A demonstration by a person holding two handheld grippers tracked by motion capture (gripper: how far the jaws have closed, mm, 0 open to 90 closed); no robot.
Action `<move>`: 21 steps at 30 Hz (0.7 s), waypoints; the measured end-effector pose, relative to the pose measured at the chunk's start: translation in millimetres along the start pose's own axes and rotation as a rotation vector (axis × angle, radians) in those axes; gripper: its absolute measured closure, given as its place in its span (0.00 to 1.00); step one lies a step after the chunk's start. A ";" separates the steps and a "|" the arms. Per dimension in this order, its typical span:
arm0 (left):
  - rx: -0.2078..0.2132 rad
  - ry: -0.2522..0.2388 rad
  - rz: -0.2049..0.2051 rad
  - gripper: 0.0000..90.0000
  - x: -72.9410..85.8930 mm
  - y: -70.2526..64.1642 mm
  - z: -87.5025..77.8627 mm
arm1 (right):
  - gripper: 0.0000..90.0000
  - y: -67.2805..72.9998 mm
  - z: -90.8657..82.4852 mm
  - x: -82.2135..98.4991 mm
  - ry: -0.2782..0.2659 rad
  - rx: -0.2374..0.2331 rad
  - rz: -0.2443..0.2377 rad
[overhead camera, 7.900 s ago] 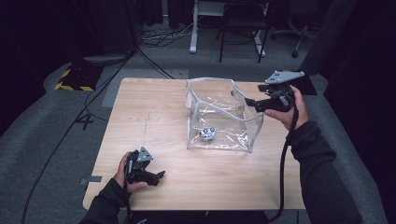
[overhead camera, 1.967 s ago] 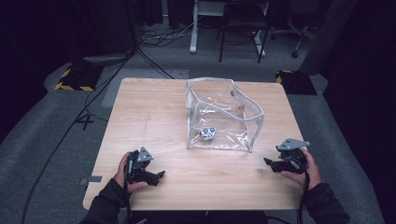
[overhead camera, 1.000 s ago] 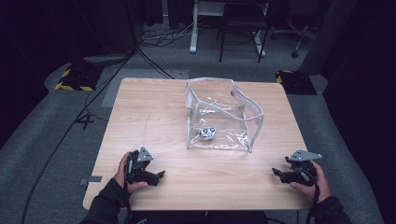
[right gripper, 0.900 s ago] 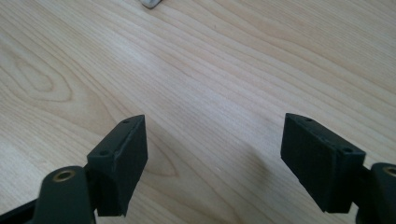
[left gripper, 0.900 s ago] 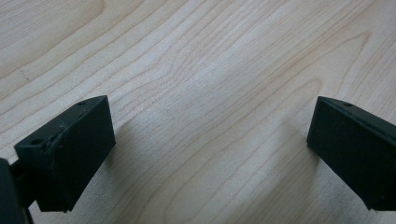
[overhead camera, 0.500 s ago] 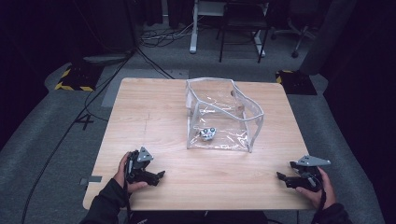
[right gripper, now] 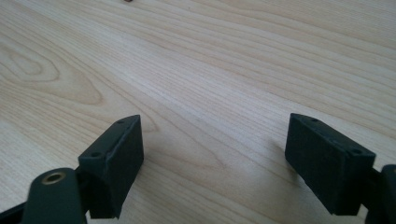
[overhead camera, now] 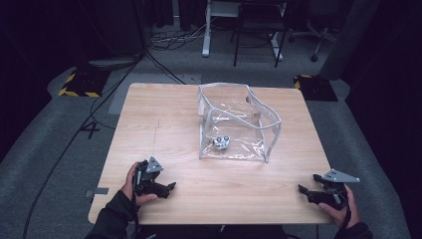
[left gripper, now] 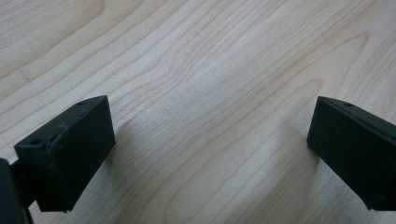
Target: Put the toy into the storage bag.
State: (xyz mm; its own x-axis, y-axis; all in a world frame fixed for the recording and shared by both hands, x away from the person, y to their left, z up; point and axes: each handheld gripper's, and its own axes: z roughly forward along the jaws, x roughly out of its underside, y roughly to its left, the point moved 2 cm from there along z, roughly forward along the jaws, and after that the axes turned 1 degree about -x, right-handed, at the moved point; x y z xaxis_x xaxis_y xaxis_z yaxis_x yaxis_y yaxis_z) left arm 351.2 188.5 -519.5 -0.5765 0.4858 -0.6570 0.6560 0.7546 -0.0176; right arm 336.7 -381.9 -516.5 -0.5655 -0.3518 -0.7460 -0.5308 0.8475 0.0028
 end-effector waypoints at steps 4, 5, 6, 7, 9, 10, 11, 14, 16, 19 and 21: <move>-0.001 -0.001 0.000 0.01 0.0 0.0 0.1 | 0.22 0.4 0.2 -0.1 0.000 0.002 0.004; -0.002 -0.001 0.003 0.01 0.0 0.2 0.0 | 0.22 0.4 0.2 -0.1 -0.001 0.001 0.004; -0.003 -0.001 0.003 0.01 0.0 0.1 -0.1 | 0.22 0.4 0.3 -0.2 -0.001 0.003 0.005; -0.001 0.000 -0.001 0.01 0.1 -0.1 0.0 | 0.22 0.6 0.6 -0.5 -0.001 0.002 0.010; -0.001 0.000 -0.001 0.01 0.1 -0.1 0.0 | 0.21 0.4 0.9 -0.7 0.002 0.003 0.006; -0.001 0.000 -0.003 0.01 0.2 -0.3 0.0 | 0.21 0.3 1.0 -0.7 0.002 0.003 0.006; -0.001 0.000 -0.001 0.01 0.1 -0.1 0.0 | 0.21 0.4 0.9 -0.7 0.002 0.002 0.006; -0.001 0.000 0.002 0.01 0.0 0.1 0.0 | 0.21 0.4 1.0 -0.7 0.002 0.003 0.006; -0.001 0.000 0.007 0.01 -0.4 0.5 0.2 | 0.21 0.3 1.0 -0.7 0.002 0.002 0.006; 0.001 0.005 0.010 0.01 -0.7 0.7 0.2 | 0.21 0.3 1.0 -0.8 0.002 0.002 0.006; 0.002 0.005 0.010 0.01 -0.8 0.7 0.3 | 0.21 0.1 1.1 -0.9 0.002 0.001 0.005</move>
State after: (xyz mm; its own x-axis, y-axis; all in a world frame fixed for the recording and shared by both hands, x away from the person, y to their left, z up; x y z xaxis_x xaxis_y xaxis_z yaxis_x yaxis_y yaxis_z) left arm 352.3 188.5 -519.2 -0.5726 0.4957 -0.6530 0.6628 0.7487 -0.0128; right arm 337.8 -381.0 -516.5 -0.5698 -0.3480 -0.7445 -0.5271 0.8498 0.0061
